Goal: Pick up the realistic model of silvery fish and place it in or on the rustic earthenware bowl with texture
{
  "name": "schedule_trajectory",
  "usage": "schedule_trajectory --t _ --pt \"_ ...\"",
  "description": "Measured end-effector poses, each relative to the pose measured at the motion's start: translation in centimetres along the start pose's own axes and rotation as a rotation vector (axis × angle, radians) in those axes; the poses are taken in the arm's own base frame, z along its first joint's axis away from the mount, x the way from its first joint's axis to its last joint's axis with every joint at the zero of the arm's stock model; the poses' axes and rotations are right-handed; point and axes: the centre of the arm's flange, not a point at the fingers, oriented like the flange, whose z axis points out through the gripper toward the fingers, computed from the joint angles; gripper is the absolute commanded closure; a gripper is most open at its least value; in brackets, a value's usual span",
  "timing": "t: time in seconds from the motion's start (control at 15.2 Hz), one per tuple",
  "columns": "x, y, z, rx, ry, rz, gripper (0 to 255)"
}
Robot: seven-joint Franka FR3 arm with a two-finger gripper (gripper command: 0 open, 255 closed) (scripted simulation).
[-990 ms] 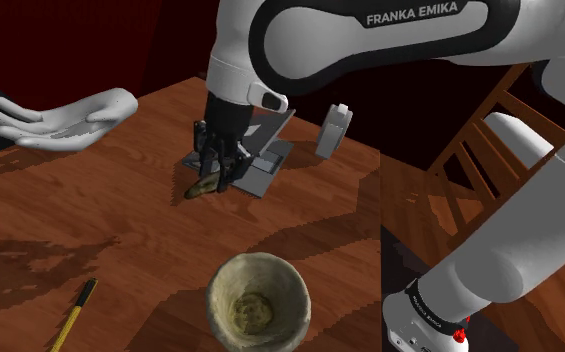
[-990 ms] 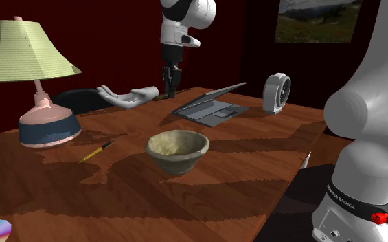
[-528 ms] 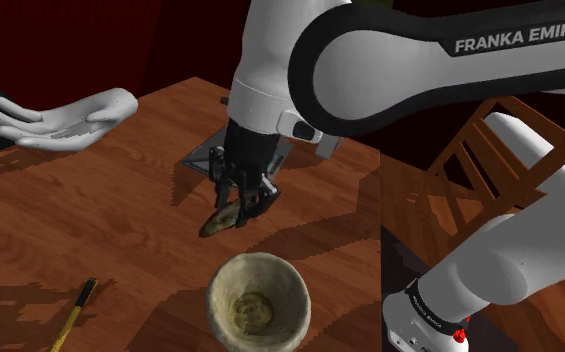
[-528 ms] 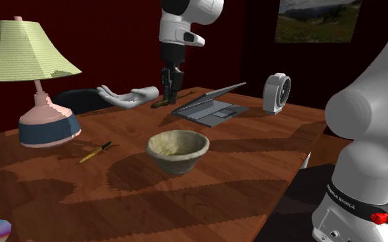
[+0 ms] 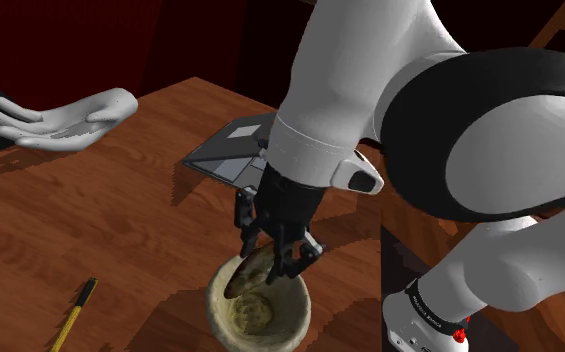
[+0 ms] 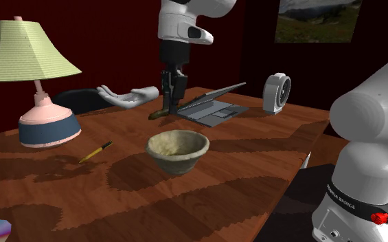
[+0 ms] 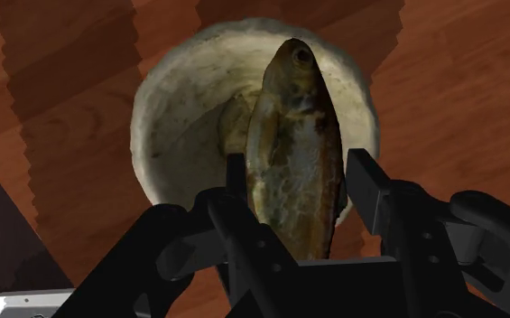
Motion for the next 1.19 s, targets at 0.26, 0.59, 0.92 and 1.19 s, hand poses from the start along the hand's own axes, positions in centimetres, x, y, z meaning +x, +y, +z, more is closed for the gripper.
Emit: schedule_trajectory --t 0.26,0.59,0.92,1.19 --pt "-0.4 2.0 1.1 -0.001 -0.001 0.000 255" --pt "0.1 2.0 3.7 -0.001 -0.001 0.001 255" --pt "0.5 1.9 6.2 -0.001 -0.001 0.001 255" --pt "0.7 1.8 7.8 -0.001 -0.001 0.001 255"
